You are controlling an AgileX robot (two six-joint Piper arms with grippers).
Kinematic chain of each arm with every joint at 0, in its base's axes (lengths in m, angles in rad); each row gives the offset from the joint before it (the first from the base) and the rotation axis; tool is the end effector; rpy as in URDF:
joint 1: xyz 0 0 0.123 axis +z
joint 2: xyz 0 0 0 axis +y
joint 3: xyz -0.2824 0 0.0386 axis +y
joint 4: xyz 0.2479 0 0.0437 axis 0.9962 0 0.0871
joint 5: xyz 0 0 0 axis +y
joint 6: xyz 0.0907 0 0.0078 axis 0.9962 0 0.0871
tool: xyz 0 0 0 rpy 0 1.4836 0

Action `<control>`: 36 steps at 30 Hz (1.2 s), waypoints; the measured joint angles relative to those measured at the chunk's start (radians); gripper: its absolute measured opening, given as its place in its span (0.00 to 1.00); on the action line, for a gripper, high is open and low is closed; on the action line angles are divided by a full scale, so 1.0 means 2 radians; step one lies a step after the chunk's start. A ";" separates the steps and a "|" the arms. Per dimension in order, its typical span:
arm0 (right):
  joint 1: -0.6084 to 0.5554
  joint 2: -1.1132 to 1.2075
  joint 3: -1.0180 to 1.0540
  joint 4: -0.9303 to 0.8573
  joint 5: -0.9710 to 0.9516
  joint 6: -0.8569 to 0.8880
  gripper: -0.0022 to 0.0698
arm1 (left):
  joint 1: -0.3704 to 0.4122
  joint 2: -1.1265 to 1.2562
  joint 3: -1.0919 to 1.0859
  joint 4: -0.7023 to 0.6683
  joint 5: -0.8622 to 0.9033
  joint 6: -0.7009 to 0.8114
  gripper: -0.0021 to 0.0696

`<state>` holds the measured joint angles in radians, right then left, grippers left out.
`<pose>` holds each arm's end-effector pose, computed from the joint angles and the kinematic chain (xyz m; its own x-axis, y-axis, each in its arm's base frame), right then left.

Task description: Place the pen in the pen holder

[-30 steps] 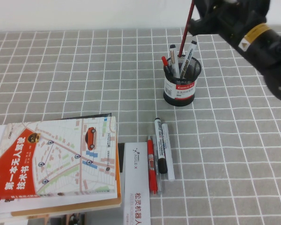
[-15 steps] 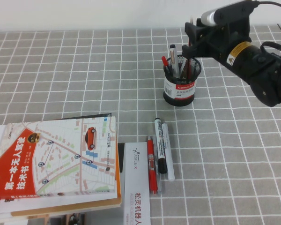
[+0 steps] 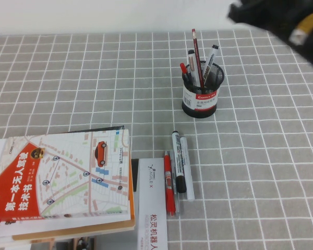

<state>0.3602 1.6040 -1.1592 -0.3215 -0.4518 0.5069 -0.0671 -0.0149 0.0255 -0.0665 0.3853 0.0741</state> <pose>0.3516 0.1458 0.3433 -0.0348 0.2135 -0.9763 -0.4816 0.8524 0.2036 0.0518 -0.0058 0.1708 -0.3013 0.0327 -0.9530 0.0945 0.9955 0.0043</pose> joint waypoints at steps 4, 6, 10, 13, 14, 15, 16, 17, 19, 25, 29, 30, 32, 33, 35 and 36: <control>0.000 -0.103 0.067 -0.022 0.015 0.006 0.02 | 0.000 0.000 0.000 0.000 0.000 0.000 0.02; 0.000 -0.158 0.104 -0.032 0.040 0.008 0.02 | 0.000 0.000 0.000 0.000 0.000 0.000 0.02; 0.000 -0.260 0.169 -0.036 0.105 0.010 0.01 | 0.000 0.000 0.000 0.000 0.000 0.000 0.02; 0.000 -0.330 0.211 -0.036 0.148 0.010 0.01 | 0.000 0.000 0.000 0.000 0.000 0.000 0.02; 0.000 -0.354 0.226 -0.036 0.159 0.010 0.01 | 0.000 0.000 0.000 0.000 0.000 0.000 0.02; 0.000 -0.378 0.239 -0.036 0.168 0.010 0.01 | 0.000 0.000 0.000 0.000 0.000 0.000 0.02; 0.000 -0.400 0.250 -0.036 0.174 0.010 0.01 | 0.000 0.000 0.000 0.000 0.000 0.000 0.02; 0.000 -0.422 0.262 -0.036 0.181 0.010 0.01 | 0.000 0.000 0.000 0.000 0.000 0.000 0.02; 0.000 -0.459 0.283 -0.036 0.189 0.010 0.01 | 0.000 0.000 0.000 0.000 0.000 0.000 0.02; 0.000 -0.555 0.331 -0.034 0.226 0.010 0.01 | 0.000 0.000 0.000 0.000 0.000 0.000 0.02; 0.000 -0.612 0.346 -0.009 0.283 0.011 0.01 | 0.000 0.000 0.000 0.000 0.000 0.000 0.02; 0.000 -0.623 0.347 0.008 0.311 0.011 0.01 | 0.000 0.000 0.000 0.000 0.000 0.000 0.02; 0.000 -0.640 0.349 0.033 0.377 0.011 0.01 | 0.000 0.000 0.000 0.000 0.000 0.000 0.02; 0.000 -0.647 0.350 0.043 0.416 0.009 0.01 | 0.000 0.000 0.000 0.000 0.000 0.000 0.02; 0.000 -0.659 0.350 0.057 0.476 -0.004 0.01 | 0.000 0.000 0.000 0.000 0.000 0.000 0.02; 0.000 -0.666 0.350 0.066 0.498 -0.017 0.01 | 0.000 0.000 0.000 0.000 0.000 0.000 0.02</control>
<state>0.3602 0.2721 -0.4595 -0.1886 0.5433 0.4730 -0.0671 -0.0149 0.0255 -0.0665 0.3853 0.0741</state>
